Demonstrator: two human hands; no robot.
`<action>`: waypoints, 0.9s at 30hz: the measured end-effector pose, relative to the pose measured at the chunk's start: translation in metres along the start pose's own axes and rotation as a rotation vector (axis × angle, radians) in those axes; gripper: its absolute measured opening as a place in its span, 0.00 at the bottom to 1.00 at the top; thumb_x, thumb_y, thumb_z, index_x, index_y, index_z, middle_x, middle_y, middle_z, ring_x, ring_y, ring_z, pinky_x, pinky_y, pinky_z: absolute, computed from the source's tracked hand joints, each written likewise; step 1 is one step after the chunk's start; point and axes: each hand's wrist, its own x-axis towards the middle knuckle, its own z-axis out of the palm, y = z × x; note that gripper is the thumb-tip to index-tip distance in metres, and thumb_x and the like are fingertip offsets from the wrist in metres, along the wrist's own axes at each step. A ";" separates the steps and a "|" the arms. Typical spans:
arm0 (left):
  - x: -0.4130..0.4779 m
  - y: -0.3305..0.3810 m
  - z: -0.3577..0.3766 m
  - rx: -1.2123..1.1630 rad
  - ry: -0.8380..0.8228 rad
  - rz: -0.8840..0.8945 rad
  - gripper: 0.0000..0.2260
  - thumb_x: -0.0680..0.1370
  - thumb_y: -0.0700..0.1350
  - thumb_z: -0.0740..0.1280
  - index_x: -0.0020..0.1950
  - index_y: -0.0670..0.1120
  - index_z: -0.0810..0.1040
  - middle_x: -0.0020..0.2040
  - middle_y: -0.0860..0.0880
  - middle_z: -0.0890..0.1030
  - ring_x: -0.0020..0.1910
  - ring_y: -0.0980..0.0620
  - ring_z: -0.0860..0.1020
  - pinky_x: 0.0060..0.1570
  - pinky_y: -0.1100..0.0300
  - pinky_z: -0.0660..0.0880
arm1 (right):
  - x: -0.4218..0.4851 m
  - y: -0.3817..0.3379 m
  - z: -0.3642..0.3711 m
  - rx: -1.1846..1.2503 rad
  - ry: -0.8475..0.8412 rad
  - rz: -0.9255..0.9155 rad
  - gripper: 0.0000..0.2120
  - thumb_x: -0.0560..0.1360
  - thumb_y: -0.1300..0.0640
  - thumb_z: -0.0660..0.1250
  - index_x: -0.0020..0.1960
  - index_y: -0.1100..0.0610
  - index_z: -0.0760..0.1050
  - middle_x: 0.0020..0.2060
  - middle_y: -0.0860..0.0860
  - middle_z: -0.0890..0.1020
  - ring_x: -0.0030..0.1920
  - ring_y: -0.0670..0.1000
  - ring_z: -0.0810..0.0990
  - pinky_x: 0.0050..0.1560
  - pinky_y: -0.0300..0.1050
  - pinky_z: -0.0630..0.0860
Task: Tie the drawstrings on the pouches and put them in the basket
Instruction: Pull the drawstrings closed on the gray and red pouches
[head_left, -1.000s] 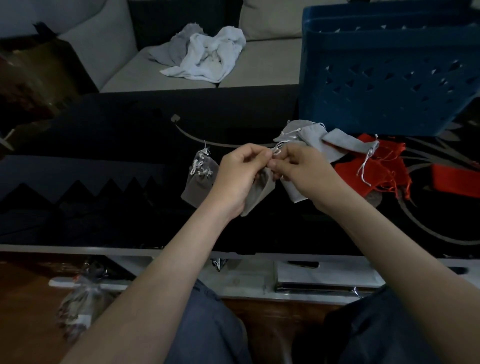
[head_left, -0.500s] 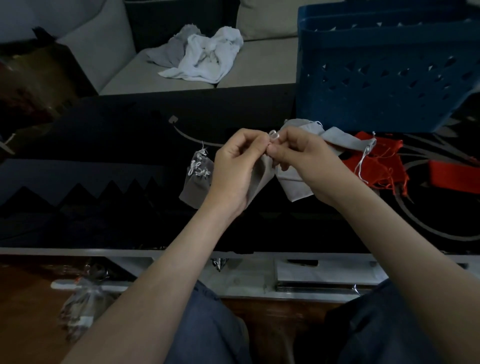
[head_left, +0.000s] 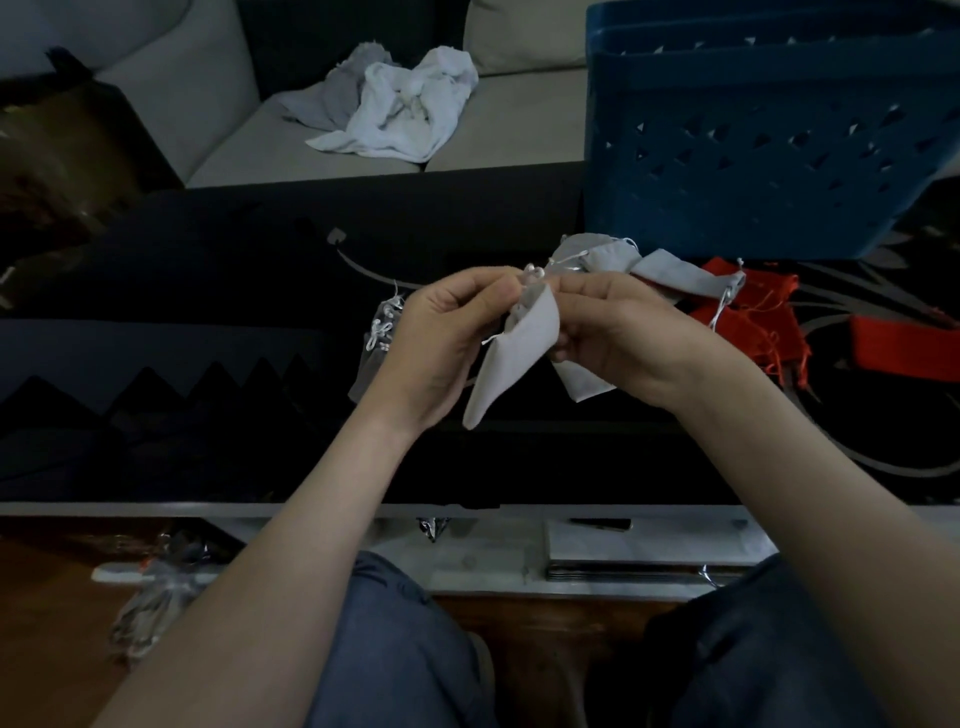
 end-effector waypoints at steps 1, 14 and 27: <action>0.000 0.000 0.000 -0.015 -0.007 -0.011 0.08 0.79 0.36 0.61 0.47 0.40 0.79 0.38 0.51 0.84 0.39 0.55 0.82 0.40 0.64 0.78 | 0.001 0.000 -0.001 0.026 -0.001 0.015 0.07 0.78 0.63 0.59 0.47 0.62 0.76 0.39 0.56 0.73 0.34 0.45 0.69 0.38 0.38 0.68; 0.003 -0.008 -0.011 0.131 -0.092 -0.008 0.09 0.76 0.41 0.65 0.45 0.48 0.85 0.44 0.50 0.84 0.49 0.46 0.76 0.52 0.49 0.68 | 0.000 0.004 -0.009 -0.031 -0.062 0.125 0.11 0.69 0.60 0.65 0.49 0.64 0.78 0.46 0.60 0.75 0.52 0.57 0.68 0.56 0.53 0.64; 0.003 -0.004 -0.012 0.341 -0.118 0.015 0.06 0.76 0.35 0.67 0.45 0.43 0.81 0.40 0.54 0.84 0.44 0.60 0.81 0.47 0.69 0.74 | 0.000 0.004 -0.005 -0.393 0.116 0.051 0.07 0.78 0.61 0.62 0.44 0.57 0.77 0.44 0.60 0.78 0.46 0.53 0.73 0.50 0.46 0.70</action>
